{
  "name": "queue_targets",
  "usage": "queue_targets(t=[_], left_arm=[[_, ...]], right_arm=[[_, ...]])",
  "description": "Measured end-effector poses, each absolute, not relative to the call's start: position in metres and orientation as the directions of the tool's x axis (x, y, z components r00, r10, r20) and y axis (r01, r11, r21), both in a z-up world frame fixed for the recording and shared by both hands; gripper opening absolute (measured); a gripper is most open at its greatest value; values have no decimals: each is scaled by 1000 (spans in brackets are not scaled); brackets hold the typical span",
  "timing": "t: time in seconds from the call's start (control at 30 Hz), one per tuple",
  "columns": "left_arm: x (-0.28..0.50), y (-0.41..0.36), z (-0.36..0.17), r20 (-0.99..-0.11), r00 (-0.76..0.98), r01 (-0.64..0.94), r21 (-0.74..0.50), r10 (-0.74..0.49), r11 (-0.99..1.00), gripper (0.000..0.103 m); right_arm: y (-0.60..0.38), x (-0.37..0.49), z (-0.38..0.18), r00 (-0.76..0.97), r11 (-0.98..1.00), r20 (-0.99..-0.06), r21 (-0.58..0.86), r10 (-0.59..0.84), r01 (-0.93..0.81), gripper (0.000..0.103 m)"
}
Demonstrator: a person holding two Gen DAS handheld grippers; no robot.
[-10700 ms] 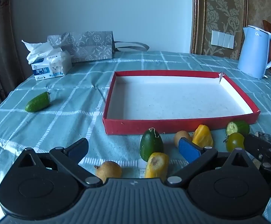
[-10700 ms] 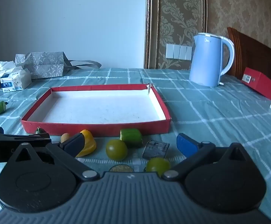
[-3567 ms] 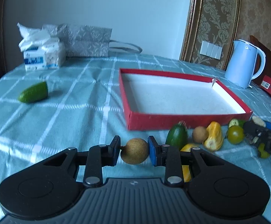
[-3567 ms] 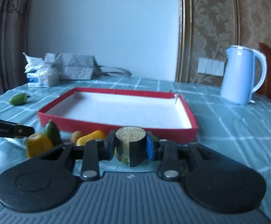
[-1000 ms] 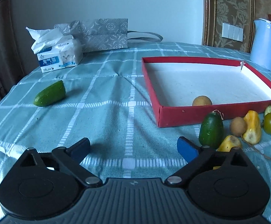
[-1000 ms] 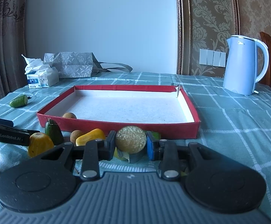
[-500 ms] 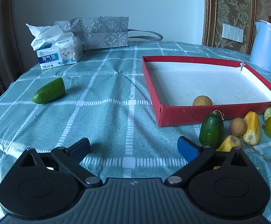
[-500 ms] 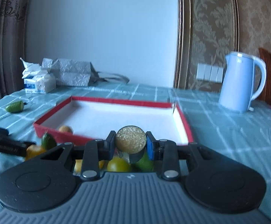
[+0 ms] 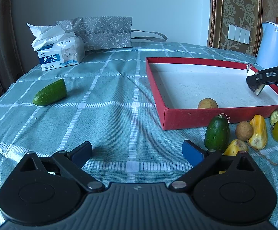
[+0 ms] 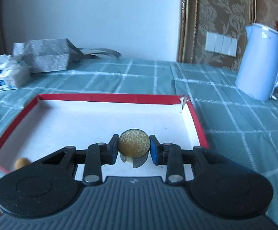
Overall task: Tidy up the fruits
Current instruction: 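Carry the eggplant slice into the tray and open the right tool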
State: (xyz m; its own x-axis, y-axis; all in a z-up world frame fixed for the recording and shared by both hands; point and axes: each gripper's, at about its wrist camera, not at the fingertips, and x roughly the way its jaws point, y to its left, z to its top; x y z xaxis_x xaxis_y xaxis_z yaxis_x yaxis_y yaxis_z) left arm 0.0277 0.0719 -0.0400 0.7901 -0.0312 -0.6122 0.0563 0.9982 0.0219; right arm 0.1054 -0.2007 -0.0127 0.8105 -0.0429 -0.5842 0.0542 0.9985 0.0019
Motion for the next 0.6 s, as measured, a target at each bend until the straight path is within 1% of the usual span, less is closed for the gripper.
queue_targets(t=[0.13, 0.27, 0.43, 0.47, 0.53, 0.57, 0.6], left_arm=[[28, 72, -40, -613, 790, 55, 20, -31, 998, 101], [28, 72, -41, -613, 790, 55, 20, -31, 998, 101], [28, 72, -41, -613, 790, 55, 20, -31, 998, 101], [28, 72, -41, -613, 790, 55, 20, -32, 998, 101], [28, 72, -41, -613, 790, 55, 19, -32, 998, 101], [28, 72, -41, -612, 790, 55, 19, -32, 998, 101], [28, 72, -41, -612, 790, 55, 17, -34, 998, 102]], right_arm=[[-201, 118, -19, 791, 996, -606, -36, -85, 80, 31], [-202, 127, -23, 769, 996, -633, -31, -83, 82, 31], [-200, 130, -23, 763, 996, -640, -47, -88, 76, 31], [-200, 129, -22, 765, 996, -638, -43, -89, 80, 32], [-202, 127, -20, 773, 997, -630, -31, -78, 75, 45], [-202, 123, -17, 786, 997, -613, -29, -77, 75, 48], [-203, 117, -13, 804, 996, -589, -30, -84, 82, 57]])
